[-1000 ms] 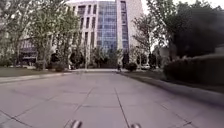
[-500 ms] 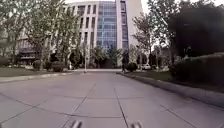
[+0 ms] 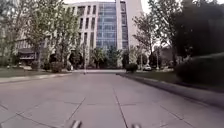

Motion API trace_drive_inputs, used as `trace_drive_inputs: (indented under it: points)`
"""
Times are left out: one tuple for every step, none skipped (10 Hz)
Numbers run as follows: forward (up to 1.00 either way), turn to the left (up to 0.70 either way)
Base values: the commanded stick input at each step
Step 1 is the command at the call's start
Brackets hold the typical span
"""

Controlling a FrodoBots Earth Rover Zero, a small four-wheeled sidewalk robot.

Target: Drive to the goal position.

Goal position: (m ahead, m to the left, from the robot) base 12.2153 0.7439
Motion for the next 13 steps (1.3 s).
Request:
trace_drive_inputs:
  points:
    - [0.45,0.00]
    - [0.45,0.00]
    - [0.45,0.00]
    - [0.45,0.00]
    - [0.45,0.00]
    - [0.45,0.00]
    - [0.45,0.00]
    - [0.45,0.00]
    - [0.45,0.00]
    - [0.45,0.00]
    - [0.45,0.00]
    - [0.45,0.00]
    - [0.45,0.00]
